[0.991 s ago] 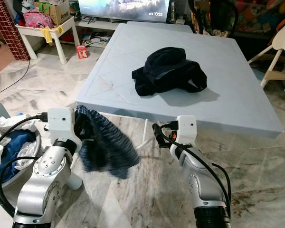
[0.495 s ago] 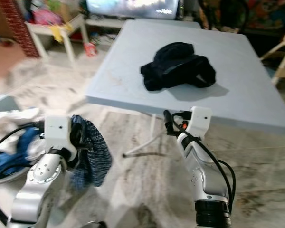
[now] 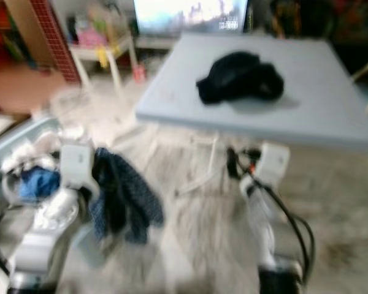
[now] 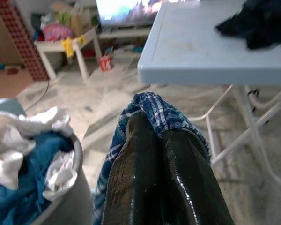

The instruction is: Hang hanger

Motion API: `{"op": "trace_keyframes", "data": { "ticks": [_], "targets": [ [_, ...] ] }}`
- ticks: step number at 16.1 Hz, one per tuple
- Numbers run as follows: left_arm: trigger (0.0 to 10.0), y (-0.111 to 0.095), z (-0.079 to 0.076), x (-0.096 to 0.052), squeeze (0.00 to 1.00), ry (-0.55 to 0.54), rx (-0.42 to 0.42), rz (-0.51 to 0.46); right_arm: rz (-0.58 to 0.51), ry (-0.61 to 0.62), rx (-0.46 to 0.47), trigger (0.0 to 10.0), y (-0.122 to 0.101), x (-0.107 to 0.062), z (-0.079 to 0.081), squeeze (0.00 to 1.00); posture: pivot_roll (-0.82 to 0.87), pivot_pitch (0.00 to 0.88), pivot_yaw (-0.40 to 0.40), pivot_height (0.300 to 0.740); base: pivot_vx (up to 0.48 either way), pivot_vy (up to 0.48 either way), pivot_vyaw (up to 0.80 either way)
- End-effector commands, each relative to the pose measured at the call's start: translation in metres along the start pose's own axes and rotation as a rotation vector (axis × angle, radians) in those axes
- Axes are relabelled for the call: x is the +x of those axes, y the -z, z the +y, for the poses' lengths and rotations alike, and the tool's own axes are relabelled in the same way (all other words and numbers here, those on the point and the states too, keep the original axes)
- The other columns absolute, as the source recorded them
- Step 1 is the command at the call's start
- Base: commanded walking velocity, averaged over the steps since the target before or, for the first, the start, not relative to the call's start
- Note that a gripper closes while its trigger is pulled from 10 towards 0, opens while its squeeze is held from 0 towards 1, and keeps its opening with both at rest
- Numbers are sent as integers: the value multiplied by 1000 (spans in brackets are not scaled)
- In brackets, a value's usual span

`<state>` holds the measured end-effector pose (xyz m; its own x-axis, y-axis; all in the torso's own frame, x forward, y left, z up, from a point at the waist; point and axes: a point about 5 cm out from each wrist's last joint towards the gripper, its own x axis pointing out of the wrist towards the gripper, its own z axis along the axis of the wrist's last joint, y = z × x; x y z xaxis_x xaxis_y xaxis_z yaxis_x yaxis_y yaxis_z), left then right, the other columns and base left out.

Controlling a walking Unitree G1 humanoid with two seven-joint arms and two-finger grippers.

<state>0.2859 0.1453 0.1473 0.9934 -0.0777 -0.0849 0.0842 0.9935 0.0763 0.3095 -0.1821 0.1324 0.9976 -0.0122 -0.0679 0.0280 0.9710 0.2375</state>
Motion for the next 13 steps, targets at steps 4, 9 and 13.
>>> {"op": "trace_keyframes", "data": {
  "ticks": [4,9,13],
  "targets": [
    [10000,3,-3,-4,0,38,-25,-3,-10,-2,-53,10000,-11,1,-2,0,-44,10,29,740,0,0,-100],
    [10000,20,14,-19,0,-22,40,32,88,-125,-159,10000,-10,-8,0,0,-34,0,33,740,0,0,-691],
    [10000,6,8,-13,0,-78,46,-37,137,-235,-132,10000,8,-20,26,0,-18,21,1,740,0,0,-400]
  ]
}}
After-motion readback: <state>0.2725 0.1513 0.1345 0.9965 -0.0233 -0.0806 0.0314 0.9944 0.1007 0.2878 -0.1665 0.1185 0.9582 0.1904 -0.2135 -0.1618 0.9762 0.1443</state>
